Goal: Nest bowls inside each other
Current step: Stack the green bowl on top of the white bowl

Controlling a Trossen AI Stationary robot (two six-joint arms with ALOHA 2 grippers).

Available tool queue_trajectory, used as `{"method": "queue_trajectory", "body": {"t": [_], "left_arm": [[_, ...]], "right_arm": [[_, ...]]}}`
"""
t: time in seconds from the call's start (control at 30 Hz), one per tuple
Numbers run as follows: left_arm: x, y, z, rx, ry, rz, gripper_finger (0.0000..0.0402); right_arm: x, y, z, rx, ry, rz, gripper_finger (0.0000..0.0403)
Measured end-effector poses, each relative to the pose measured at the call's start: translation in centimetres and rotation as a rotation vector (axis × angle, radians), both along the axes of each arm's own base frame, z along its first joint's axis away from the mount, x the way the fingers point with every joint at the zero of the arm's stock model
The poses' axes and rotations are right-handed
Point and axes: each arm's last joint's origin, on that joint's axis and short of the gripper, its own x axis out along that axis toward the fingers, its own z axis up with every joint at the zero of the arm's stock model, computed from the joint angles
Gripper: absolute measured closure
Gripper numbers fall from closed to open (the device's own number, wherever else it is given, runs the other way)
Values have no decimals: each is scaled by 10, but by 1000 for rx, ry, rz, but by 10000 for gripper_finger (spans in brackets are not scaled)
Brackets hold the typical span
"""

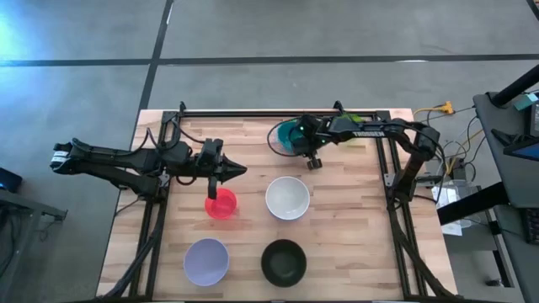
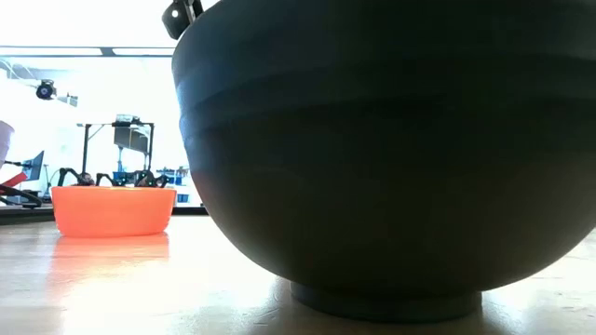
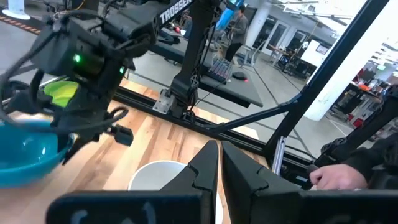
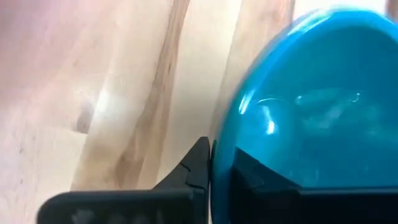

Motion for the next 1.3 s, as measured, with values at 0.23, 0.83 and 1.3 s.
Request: {"method": "queue_trajectory", "body": {"t": [0.23,0.83,1.3], "left_arm": [[0,1,0,4,0,49,398],[9,3,-6,-40,8,155,398],[12,-7,-10,-27,43,-112,398]], "right_arm": [[1,0,38,28,-34,-36,388],[-97,54,115,310,-358,-202,390],[-123,132,130,884,-1110,-263,390]]}}
